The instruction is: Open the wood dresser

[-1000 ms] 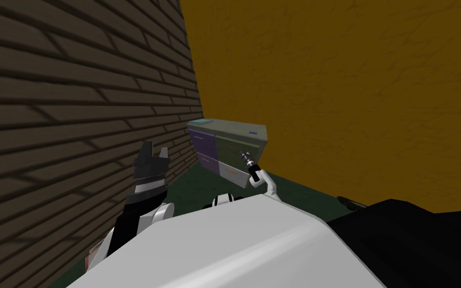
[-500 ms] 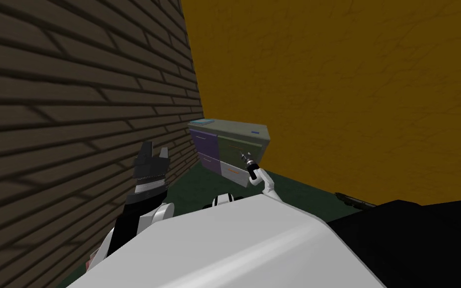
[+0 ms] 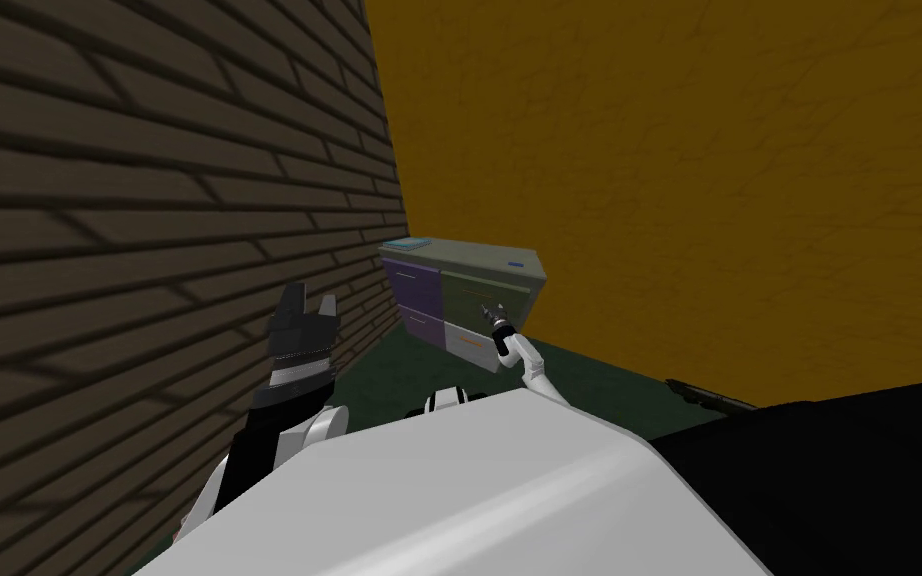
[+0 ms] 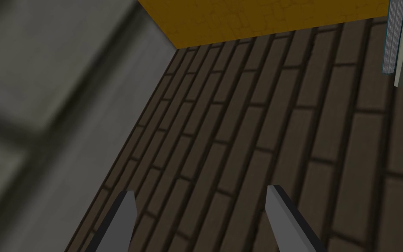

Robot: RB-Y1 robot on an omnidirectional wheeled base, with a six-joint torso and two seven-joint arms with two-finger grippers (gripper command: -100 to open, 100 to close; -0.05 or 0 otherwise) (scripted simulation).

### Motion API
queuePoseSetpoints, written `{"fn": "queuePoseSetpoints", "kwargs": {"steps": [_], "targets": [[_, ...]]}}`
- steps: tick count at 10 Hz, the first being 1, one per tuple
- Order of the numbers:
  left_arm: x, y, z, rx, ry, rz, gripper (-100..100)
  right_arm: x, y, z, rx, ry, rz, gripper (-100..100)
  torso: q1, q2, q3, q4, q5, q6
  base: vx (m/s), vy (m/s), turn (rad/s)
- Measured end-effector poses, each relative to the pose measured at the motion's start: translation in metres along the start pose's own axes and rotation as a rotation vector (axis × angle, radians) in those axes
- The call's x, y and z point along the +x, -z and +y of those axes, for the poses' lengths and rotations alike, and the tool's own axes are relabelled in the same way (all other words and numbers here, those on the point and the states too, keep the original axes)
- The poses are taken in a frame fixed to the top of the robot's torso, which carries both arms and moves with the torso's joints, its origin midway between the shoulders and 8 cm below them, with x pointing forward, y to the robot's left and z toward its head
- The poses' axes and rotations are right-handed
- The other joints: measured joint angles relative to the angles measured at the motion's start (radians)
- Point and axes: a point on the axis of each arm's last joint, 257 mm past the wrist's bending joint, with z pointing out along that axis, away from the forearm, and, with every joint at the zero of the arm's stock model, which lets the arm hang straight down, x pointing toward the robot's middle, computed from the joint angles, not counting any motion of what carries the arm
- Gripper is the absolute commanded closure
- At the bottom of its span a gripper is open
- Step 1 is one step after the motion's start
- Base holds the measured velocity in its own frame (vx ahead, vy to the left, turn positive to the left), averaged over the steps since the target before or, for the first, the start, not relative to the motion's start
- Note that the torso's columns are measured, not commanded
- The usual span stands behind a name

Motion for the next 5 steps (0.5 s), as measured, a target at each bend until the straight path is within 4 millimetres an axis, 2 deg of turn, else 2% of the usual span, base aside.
{"fn": "queuePoseSetpoints", "kwargs": {"steps": [5], "targets": [[0.0, 0.0, 0.0, 0.0, 0.0, 0.0, 0, 0.008, -0.015, -0.029, 0.079, 0.199, 0.021, -100, 0.002, -0.001, -0.001, 0.0, 0.0, 0.0, 0.007, 0.087, -0.038]]}}
